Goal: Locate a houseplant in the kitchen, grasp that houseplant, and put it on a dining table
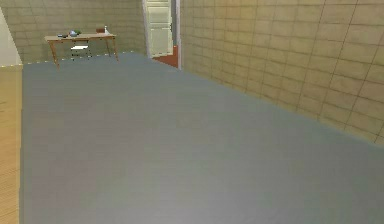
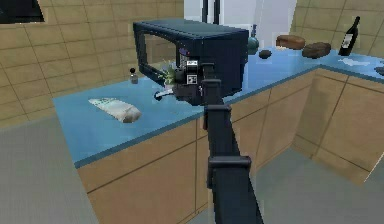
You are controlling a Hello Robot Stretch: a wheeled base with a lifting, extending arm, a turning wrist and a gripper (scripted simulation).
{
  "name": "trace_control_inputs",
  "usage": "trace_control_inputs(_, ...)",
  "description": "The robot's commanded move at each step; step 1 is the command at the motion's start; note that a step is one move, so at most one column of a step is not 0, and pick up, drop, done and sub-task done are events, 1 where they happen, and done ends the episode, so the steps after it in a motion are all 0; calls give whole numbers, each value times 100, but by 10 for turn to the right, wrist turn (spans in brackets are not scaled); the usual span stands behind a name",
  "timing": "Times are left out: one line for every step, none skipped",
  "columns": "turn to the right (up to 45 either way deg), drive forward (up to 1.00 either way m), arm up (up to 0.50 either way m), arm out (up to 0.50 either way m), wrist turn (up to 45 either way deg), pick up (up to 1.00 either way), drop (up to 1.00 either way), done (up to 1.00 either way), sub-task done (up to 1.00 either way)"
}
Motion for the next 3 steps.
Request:
trace_control_inputs(0,0,6,0,0,0,0,0,0)
trace_control_inputs(0,0,0,0,-450,0,0,0,0)
trace_control_inputs(0,0,0,0,-450,0,0,0,0)
